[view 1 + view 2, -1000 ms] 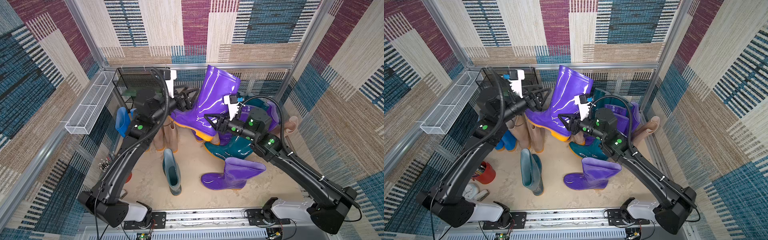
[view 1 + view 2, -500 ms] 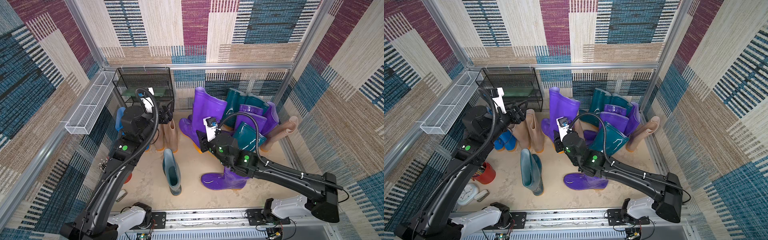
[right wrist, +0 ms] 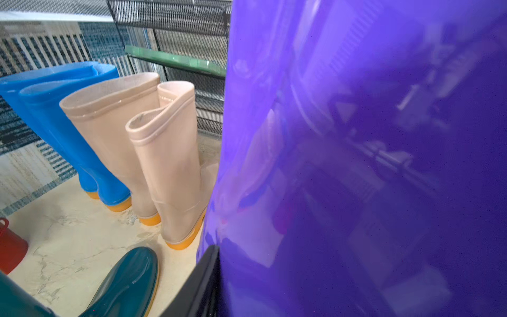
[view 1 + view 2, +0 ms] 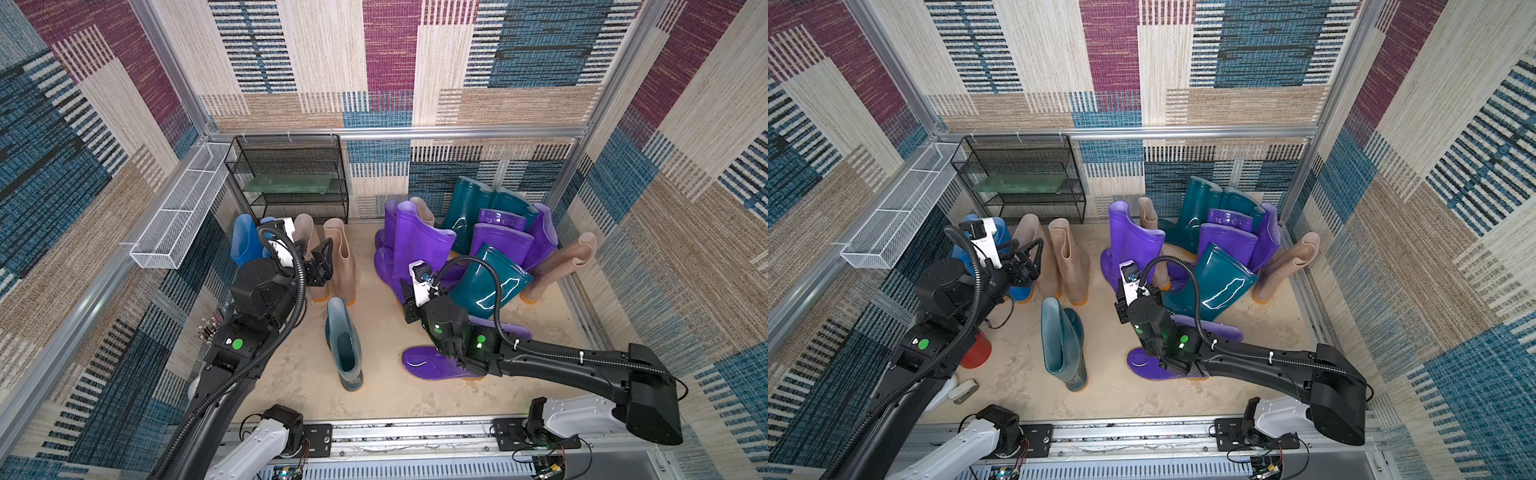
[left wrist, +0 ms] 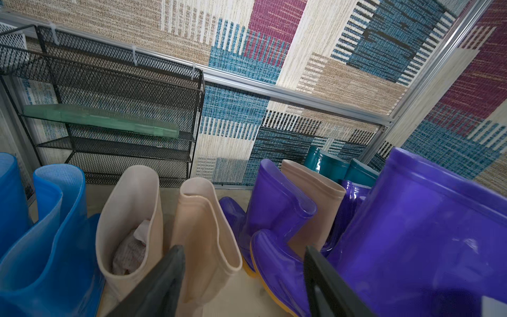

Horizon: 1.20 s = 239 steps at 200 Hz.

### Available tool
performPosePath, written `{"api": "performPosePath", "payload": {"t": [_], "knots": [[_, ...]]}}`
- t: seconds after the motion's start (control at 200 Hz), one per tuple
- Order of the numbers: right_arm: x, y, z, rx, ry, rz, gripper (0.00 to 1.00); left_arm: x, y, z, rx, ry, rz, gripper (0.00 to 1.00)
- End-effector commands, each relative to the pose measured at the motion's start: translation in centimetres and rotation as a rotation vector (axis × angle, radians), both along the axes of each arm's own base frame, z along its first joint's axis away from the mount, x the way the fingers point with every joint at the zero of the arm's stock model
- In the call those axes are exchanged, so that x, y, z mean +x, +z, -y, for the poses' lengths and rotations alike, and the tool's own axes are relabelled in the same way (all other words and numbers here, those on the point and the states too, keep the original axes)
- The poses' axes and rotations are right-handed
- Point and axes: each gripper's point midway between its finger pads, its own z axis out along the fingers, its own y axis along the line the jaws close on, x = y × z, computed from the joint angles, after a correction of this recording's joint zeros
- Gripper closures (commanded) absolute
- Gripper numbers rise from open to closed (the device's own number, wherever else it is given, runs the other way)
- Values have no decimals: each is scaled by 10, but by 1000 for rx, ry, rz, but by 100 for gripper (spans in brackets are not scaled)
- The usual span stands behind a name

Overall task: Match and arrange rain boots in pairs
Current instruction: Place the rain boot at the center of the board.

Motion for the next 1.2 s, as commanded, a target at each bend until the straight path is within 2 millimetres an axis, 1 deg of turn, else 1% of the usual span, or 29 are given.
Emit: {"api": "performPosePath", "payload": {"t": [0.0, 0.08, 0.185, 0.275, 0.391, 0.441, 0.541, 0.601, 0.716, 0.821, 0.932, 0.992, 1.067, 1.077, 1.102, 1.137, 1.157, 1.172, 1.192], "knots": [[0, 10, -11, 122, 9, 24, 100, -4, -7, -5, -12, 19, 2, 30], [-2, -5, -17, 105, 23, 5, 100, -9, -13, -5, -14, 11, 1, 30], [-4, -20, -20, 118, 21, -13, 100, -12, -22, -6, -9, 7, -15, 30], [-2, -35, -27, 109, 6, -43, 100, -13, -30, -6, -3, 6, -29, 30], [5, -52, -41, 106, -14, -81, 100, -14, -32, -4, -1, -8, -35, 30], [11, -63, -47, 93, -45, -110, 100, -14, -32, -3, 3, -13, -34, 30], [24, -76, -53, 61, -135, -121, 100, -14, -32, -3, 11, -13, -34, 30], [33, -85, -50, 42, -208, -112, 100, -13, -32, -2, 12, -18, -35, 30], [49, -101, -51, 6, -286, -109, 100, -13, -33, -1, 8, -23, -40, 30], [65, -112, -54, 5, -310, -116, 100, -13, -34, 0, 5, -28, -40, 30], [81, -126, -61, -9, -315, -139, 100, -12, -35, 0, 8, -26, -45, 30], [84, -136, -67, -23, -298, -158, 100, -12, -35, -1, 11, -23, -45, 30], [78, -146, -72, -35, -291, -175, 100, -13, -35, -1, 17, -21, -44, 30], [78, -148, -72, -35, -291, -177, 99, -13, -35, -2, 18, -20, -45, 30], [75, -151, -73, -41, -285, -183, 94, -13, -35, -2, 21, -17, -43, 30], [74, -156, -75, -46, -279, -193, 79, -13, -35, -2, 22, -17, -45, 29], [74, -159, -75, -48, -275, -200, 74, -14, -35, -2, 21, -17, -44, 29], [73, -161, -76, -49, -270, -205, 72, -13, -35, -2, 22, -19, -44, 29], [73, -164, -78, -53, -264, -211, 71, -14, -35, -2, 20, -18, -44, 29]]}}
